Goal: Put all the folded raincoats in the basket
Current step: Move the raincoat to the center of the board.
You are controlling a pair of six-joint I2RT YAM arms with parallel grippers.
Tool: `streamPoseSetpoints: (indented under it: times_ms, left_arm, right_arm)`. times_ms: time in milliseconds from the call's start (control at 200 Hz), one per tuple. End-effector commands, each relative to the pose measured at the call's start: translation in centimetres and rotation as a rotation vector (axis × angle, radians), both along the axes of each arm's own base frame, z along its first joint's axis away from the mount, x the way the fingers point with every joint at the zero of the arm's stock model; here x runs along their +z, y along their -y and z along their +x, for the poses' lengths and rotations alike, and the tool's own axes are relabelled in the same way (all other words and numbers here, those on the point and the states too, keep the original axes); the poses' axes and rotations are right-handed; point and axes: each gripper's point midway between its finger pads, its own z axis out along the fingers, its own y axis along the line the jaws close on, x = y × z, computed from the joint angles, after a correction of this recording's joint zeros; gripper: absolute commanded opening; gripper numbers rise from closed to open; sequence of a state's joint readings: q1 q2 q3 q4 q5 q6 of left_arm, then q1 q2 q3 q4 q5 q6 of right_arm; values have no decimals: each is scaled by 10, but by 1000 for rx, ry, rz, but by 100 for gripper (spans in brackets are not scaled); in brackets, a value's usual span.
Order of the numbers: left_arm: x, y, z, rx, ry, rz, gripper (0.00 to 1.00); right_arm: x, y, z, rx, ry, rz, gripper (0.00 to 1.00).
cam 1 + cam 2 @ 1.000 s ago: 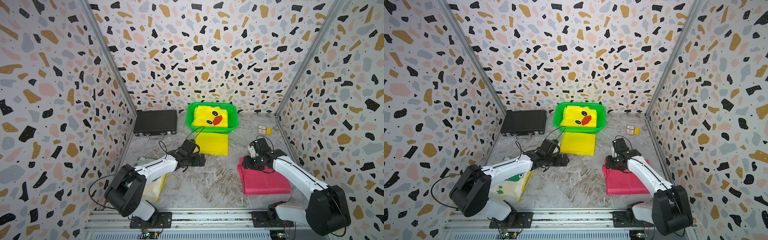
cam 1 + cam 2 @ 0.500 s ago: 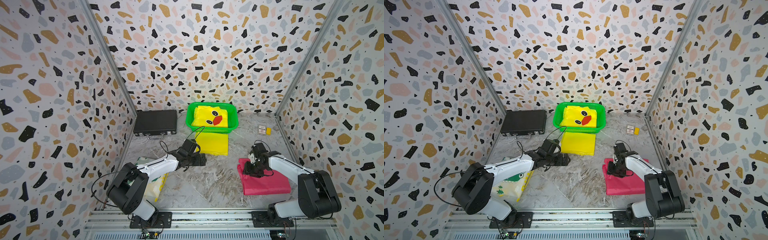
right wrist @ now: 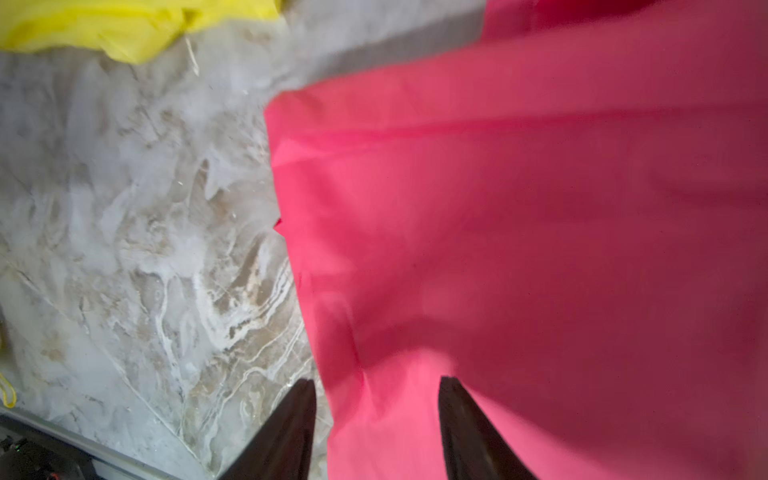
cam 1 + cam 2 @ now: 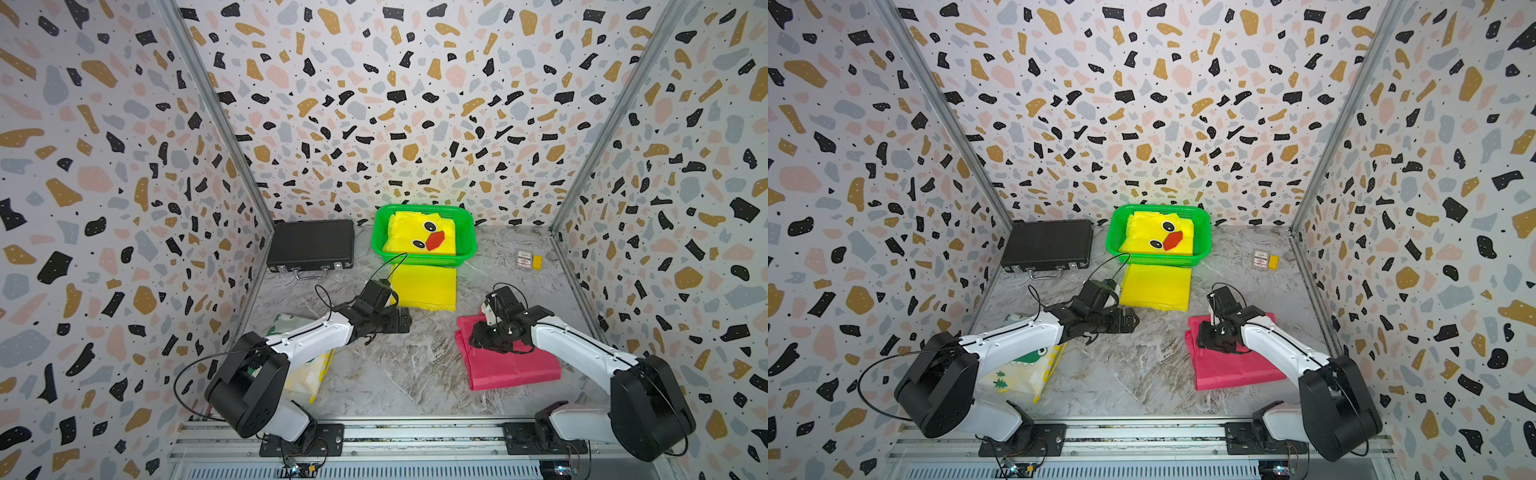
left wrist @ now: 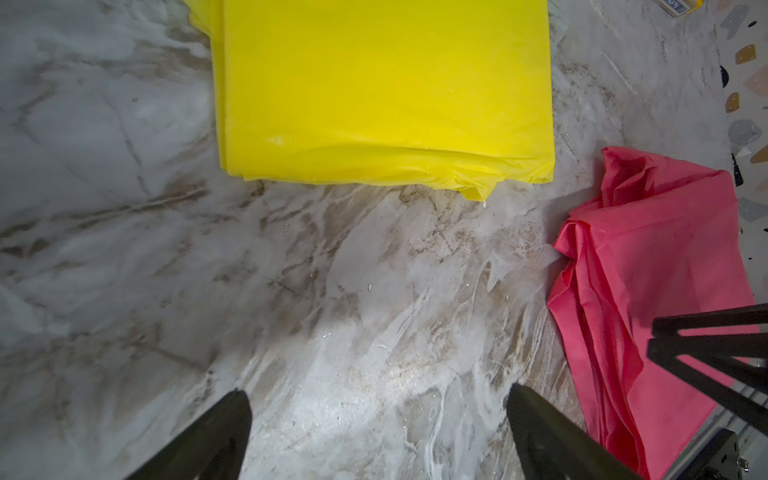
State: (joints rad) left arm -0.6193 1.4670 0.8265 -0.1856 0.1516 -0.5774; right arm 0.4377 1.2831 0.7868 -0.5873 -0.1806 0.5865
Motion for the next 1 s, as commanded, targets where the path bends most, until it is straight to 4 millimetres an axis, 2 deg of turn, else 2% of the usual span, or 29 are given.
streamPoseSetpoints:
  times_ms: [0,160,350,506,646,991]
  left_arm:
    - [2,0,-8,-15,8,-20,100]
    - [6,-1,-12,-14,14,-36,100]
    - [8,-1,-16,-23,14,-50,100]
    - [5,-2,-19,-18,11,-61,100]
    - [1,-1,-25,-23,-20,-77,100]
    - [-1,-15,-43,3,-14,-95,100]
  right_arm:
    - [20,26,4,9,36,-111,54]
    - [6,42,0,-7,-20,-119,52]
    - [-27,47,-20,3,-126,-150,50]
    - [-48,26,-33,1,-164,-82,50]
    - [-58,4,-39,-8,-174,-37,50]
    - [-47,-31,-40,8,-120,25,50]
